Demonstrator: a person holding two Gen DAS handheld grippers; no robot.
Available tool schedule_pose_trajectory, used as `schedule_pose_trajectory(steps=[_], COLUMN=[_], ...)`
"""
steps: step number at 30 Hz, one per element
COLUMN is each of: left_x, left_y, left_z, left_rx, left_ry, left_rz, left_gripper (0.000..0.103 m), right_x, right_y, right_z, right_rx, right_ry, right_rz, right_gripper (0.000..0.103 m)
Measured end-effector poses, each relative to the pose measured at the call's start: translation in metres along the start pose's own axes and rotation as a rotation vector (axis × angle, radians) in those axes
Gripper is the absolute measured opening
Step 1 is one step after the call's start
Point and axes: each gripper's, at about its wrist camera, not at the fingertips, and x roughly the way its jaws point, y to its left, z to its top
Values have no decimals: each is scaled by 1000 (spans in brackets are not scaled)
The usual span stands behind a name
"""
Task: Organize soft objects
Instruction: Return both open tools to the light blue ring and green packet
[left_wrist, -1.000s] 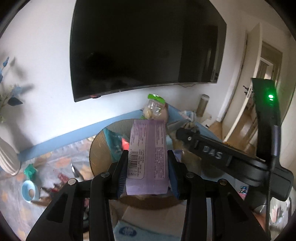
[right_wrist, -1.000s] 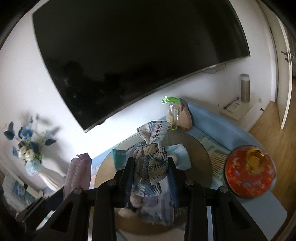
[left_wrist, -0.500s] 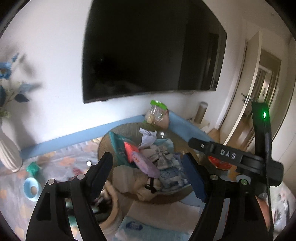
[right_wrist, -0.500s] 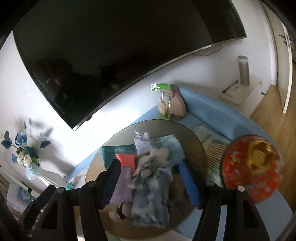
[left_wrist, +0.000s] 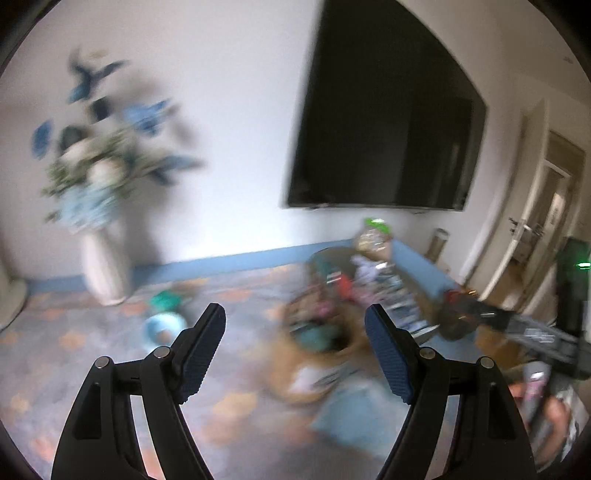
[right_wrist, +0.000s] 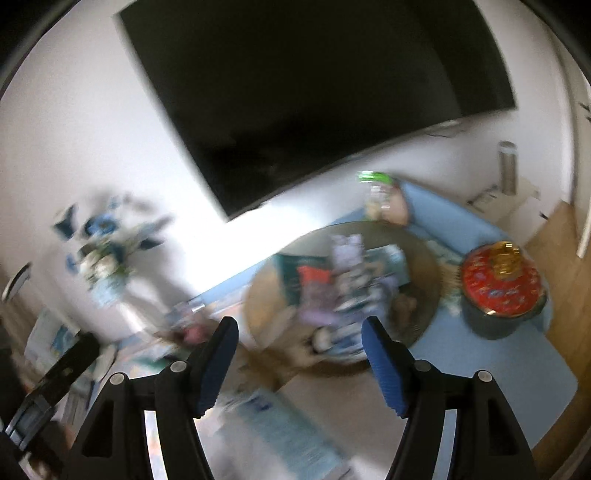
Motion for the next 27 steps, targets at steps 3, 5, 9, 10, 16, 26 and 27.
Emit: schedule_pose_trajectory(steps=[3, 5, 9, 10, 16, 26, 27], left_x=[-10, -13, -14, -13, 2, 27, 29], left_y=[48, 81, 139, 150, 191, 218, 219], left_z=[-16, -27, -50, -56, -86, -107, -108], left_rx=[-69, -113, -192, -207, -207, -198, -192], left_ry=[18, 37, 81, 94, 166, 205, 203], left_rz=[75, 148, 242, 253, 331, 379, 386], left_gripper=[77, 77, 77, 77, 77, 77, 77], right_x=[-10, -14, -1, 7, 73, 185, 191], right_y=[36, 67, 129, 147, 207, 232, 233], right_z=[-16, -28, -58, -69, -125, -144, -145], right_rx=[-73, -145, -311, -359, -474, -384, -387], right_ry=[-11, -13, 42, 61, 218, 392, 390], right_rz=[66, 121, 191, 193, 177, 81, 66], right_gripper=[91, 93, 93, 93, 93, 92, 92])
